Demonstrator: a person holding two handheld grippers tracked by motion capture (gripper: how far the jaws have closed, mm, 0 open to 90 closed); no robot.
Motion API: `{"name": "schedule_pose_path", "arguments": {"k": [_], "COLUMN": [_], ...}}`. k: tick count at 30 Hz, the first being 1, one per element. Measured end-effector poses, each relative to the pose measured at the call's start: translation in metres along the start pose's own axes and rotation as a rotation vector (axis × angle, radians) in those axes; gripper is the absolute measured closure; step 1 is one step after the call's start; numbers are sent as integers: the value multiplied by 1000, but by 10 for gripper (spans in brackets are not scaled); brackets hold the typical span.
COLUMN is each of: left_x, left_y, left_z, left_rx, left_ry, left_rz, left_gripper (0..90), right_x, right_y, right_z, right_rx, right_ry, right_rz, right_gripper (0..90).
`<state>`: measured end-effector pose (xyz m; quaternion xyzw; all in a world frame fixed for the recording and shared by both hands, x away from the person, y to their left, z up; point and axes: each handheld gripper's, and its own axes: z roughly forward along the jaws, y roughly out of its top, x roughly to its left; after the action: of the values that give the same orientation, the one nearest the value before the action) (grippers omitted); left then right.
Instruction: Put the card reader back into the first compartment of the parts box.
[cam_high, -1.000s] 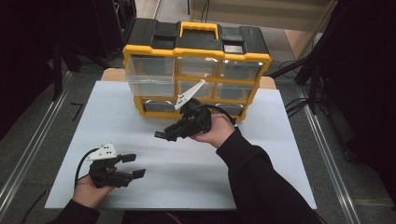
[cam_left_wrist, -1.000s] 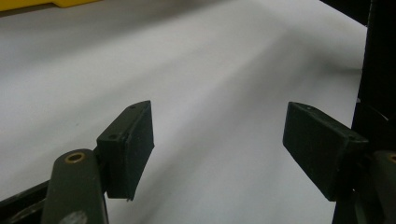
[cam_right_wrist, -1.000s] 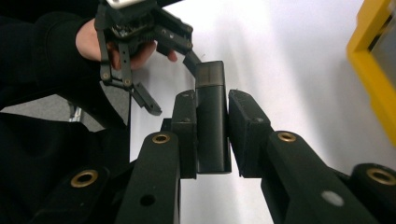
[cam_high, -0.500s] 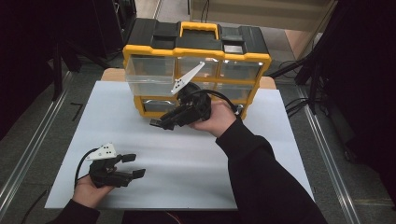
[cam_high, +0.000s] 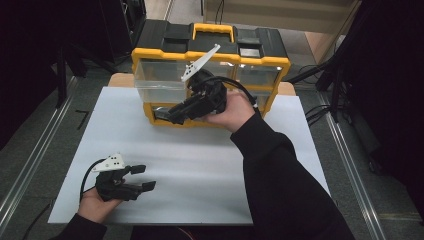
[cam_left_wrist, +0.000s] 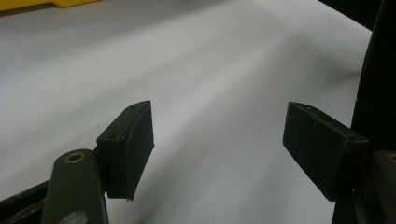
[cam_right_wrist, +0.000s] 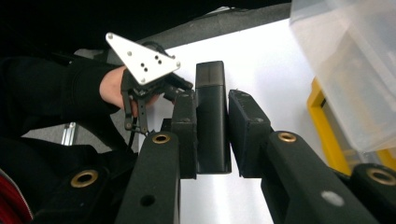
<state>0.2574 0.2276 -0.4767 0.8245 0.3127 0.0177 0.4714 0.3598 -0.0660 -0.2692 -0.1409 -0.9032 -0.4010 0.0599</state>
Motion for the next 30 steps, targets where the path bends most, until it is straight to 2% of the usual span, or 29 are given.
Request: {"name": "schedule_pose_path", "arguments": {"k": [10, 12, 24, 30], "left_x": [0, 0, 0, 0], "left_y": [0, 0, 0, 0], "left_z": [0, 0, -1, -1], "left_rx": [-1, 0, 0, -1], "left_ry": [-2, -1, -1, -3], "left_rz": [0, 0, 0, 0], "left_gripper": [262, 262, 262, 262], "right_x": [-3, -3, -15, -23], "right_y": [19, 21, 39, 48], "right_z": [-23, -27, -50, -58], "right_rx": [-13, -13, -21, -31], "right_ry": [-23, -24, -55, -87], "right_rz": [-8, 3, 10, 21], "right_gripper": [712, 712, 712, 712]}}
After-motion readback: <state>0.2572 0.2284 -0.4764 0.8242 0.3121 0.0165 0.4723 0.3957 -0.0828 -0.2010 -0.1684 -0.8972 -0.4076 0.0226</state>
